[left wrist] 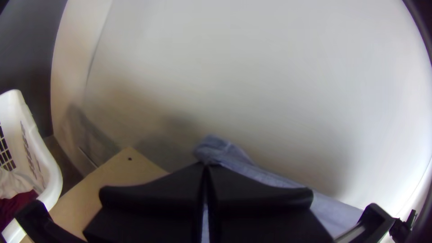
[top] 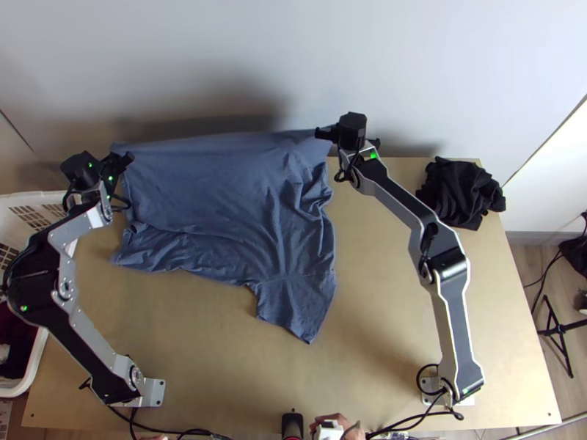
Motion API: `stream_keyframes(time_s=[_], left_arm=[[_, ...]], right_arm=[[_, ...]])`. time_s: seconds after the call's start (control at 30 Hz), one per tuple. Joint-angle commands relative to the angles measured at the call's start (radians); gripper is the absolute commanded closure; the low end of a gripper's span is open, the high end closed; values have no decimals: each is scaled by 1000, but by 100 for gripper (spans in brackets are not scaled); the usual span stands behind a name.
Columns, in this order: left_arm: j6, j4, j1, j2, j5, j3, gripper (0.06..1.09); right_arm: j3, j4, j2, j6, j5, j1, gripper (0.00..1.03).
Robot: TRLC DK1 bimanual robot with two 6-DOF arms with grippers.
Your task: Fold the t-shirt
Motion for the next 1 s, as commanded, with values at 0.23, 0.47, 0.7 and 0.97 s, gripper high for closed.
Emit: stream_keyframes(time_s=[0.23, 0.47, 0.7, 0.97], left_arm=[[83, 103, 6, 147, -37, 88, 105], [126, 102, 24, 24, 46, -89, 105], [221, 93, 39, -126, 146, -253, 105], [293, 68, 102, -217, 259, -403, 105]], right_arm=[[56, 133, 99, -116, 56, 31, 100], [-185, 118, -52, -166, 49, 80, 100], [-463, 35, -241, -244, 27, 177, 100], [-639, -129, -424, -233, -28, 236, 100]])
